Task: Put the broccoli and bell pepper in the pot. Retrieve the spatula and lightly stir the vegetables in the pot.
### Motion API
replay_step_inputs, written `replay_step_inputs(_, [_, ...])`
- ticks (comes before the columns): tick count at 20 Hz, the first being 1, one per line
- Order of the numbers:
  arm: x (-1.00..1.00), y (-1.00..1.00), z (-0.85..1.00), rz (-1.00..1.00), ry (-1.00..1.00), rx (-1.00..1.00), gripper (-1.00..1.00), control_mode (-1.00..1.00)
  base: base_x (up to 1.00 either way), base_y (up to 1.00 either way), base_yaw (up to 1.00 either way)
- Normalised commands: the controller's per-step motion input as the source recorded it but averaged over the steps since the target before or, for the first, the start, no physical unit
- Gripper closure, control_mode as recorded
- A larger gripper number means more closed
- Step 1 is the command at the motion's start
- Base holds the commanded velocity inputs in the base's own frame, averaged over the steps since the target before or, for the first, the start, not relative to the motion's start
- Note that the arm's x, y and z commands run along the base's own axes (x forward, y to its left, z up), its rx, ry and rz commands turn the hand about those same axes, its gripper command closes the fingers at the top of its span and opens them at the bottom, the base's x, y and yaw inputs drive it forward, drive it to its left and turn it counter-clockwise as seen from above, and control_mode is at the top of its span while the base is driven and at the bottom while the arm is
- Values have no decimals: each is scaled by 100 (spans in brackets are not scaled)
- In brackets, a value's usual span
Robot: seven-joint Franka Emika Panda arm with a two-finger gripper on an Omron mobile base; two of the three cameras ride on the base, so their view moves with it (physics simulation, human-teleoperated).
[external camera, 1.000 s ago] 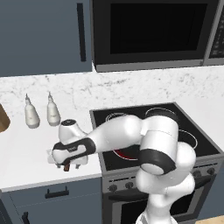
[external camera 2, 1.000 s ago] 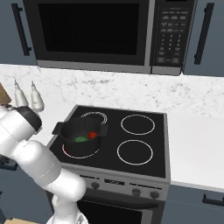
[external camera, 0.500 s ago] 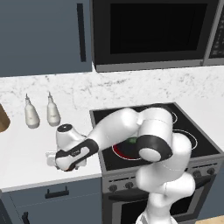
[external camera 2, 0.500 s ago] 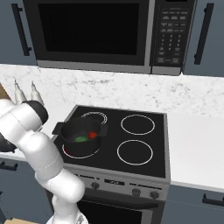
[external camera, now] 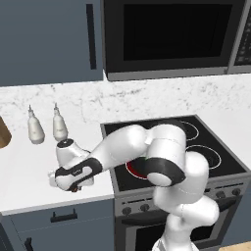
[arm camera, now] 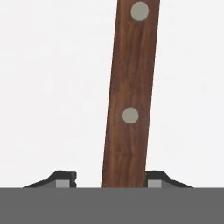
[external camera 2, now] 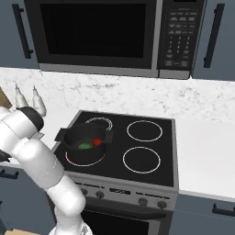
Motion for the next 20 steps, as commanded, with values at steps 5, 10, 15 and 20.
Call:
replay_step_inputs(5, [-8,-10,-14,0,4,1,100,-100,0,0,0])
replay_step_inputs(10, [-45,-22,58,-3,0,0,100,-100,0,0,0])
replay_step_inputs(15, [-57,-29,100,-5,0,3,100,-100,0,0,0])
replay_step_inputs(20, [-76,-37,100,-6,0,7,100,-100,0,0,0])
